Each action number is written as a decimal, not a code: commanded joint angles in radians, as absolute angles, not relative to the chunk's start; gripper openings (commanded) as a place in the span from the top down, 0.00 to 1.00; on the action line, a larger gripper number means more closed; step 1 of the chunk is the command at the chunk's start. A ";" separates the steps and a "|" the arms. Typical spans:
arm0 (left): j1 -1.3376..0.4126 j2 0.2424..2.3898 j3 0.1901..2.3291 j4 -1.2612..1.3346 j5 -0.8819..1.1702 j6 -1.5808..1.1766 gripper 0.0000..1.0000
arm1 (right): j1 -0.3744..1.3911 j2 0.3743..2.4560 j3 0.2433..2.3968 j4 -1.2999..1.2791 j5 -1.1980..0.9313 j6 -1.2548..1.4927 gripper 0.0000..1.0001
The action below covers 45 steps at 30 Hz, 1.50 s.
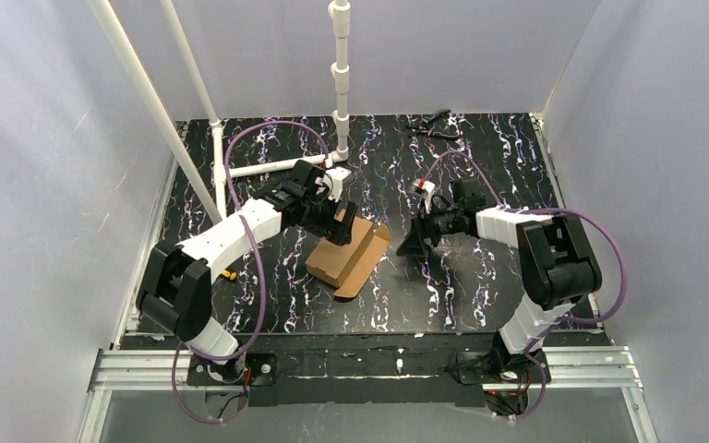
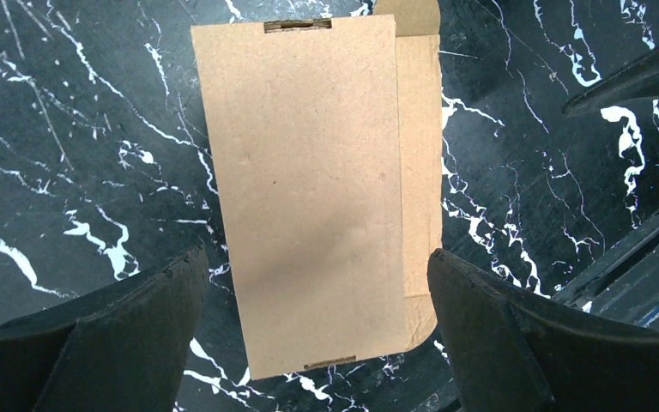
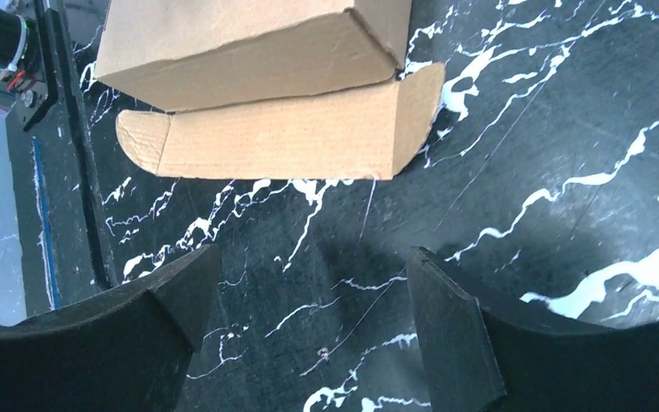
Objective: Fold the paper box
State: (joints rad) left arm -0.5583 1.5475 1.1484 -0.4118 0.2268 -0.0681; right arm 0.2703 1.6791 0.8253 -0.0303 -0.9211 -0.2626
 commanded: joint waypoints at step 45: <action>-0.552 1.282 0.607 -0.203 0.046 -0.954 1.00 | 0.633 1.783 1.111 -0.058 -0.306 -0.251 0.99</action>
State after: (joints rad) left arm -0.5579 1.2266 0.5346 -0.1886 0.0818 -1.0119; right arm 0.6151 1.8503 1.1381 -0.0208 -0.3317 -0.2142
